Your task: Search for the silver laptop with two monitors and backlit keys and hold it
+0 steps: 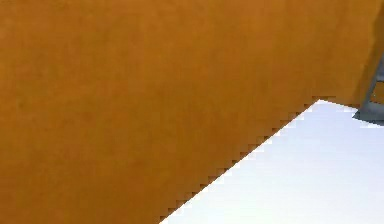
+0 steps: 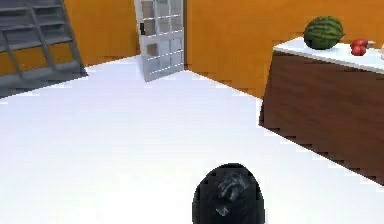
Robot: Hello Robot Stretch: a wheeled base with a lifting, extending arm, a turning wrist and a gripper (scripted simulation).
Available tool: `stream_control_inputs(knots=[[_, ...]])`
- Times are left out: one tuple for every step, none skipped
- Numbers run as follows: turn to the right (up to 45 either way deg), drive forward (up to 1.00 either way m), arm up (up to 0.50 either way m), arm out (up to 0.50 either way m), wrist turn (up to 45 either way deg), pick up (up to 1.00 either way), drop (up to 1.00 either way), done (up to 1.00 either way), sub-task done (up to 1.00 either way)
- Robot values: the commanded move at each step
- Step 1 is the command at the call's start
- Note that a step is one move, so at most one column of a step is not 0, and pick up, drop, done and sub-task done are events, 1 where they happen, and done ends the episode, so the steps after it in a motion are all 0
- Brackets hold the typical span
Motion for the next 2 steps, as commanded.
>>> stream_control_inputs(knots=[[-45.0, 0.0, 0.0, 0.0, 0.0, 0.0, 0.0, 0.0, 0.0], [-42.0, 0.0, 0.0, 0.0, 0.0, 0.0, 0.0, 0.0, 0.0]])
